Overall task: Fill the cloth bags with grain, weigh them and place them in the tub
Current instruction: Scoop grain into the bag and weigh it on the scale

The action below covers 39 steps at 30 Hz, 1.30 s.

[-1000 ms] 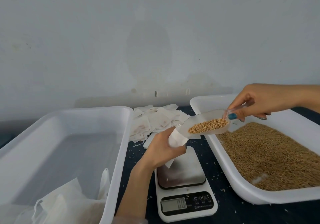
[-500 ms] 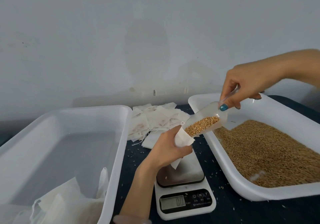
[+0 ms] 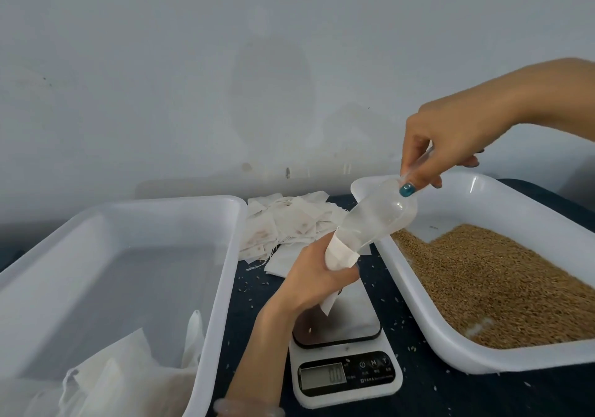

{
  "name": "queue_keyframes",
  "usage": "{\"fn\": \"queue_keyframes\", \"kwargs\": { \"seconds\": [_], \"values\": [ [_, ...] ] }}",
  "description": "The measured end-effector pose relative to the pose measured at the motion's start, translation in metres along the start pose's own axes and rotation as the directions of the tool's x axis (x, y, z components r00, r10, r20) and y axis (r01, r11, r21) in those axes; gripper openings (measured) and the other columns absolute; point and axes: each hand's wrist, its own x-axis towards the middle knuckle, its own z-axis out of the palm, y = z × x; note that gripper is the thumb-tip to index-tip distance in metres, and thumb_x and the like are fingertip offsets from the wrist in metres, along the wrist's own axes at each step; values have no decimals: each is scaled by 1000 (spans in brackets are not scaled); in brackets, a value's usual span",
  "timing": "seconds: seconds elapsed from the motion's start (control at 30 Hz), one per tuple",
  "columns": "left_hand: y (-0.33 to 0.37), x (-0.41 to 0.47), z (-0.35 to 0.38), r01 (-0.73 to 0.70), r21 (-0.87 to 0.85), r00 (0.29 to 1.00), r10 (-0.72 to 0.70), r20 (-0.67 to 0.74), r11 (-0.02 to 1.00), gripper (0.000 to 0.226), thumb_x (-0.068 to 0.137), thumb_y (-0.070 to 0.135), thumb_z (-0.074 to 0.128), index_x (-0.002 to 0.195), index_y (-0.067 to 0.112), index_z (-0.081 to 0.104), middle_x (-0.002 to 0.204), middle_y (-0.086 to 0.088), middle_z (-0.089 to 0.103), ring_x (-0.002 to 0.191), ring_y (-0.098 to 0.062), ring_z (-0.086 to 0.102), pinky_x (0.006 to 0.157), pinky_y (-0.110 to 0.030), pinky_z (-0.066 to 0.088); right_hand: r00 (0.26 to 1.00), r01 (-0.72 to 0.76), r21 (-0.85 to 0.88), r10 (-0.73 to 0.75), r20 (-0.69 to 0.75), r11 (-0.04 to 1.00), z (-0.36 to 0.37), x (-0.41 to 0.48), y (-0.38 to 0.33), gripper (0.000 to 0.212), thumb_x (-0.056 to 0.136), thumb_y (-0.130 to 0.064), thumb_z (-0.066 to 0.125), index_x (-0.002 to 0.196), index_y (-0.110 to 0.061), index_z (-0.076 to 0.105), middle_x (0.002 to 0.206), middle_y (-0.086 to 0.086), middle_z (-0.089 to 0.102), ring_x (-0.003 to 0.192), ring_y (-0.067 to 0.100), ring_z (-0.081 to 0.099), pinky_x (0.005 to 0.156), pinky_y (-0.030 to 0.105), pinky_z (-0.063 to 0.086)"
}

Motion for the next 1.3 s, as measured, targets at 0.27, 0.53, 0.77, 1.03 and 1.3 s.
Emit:
{"fn": "queue_keyframes", "kwargs": {
  "seconds": [0.27,0.53,0.77,1.03,1.3],
  "values": [
    [0,0,-5,-18,-44,1000,17,-16,999,22,71,25,61,91,17,59,73,6,60,57,-12,53,56,-27,48,999,48,471,-34,-38,881,62,1,56,30,80,-50,59,91,-25,72,77,1,71,47,11,58,46,19,47],
    [3,-3,-10,-1,-59,1000,2,22,998,26,74,27,49,82,3,52,61,0,54,56,-17,50,63,-33,44,912,-369,588,404,78,720,180,8,102,60,94,-52,32,125,-8,58,122,16,64,115,27,61,101,38,45],
    [-2,-3,-13,-21,64,999,23,-28,998,33,76,44,42,77,11,43,68,14,41,64,-7,36,61,-21,32,872,-474,29,464,157,880,223,11,90,40,104,-47,32,106,-23,64,103,-4,66,96,9,63,83,21,52],
    [2,-3,-14,-28,128,995,39,-88,991,29,88,43,40,90,14,48,70,31,49,66,10,46,66,-9,39,876,24,440,193,-442,897,149,1,-37,20,83,-58,57,95,-43,52,95,-25,59,85,-9,58,73,15,47],
    [14,-3,-21,177,-8,983,-177,-41,984,83,83,82,35,143,24,33,142,5,52,130,-5,47,103,-31,42,745,-32,315,233,-625,948,187,53,-124,39,95,-53,50,119,-23,45,109,-7,59,97,13,58,79,30,52]
  ]
}}
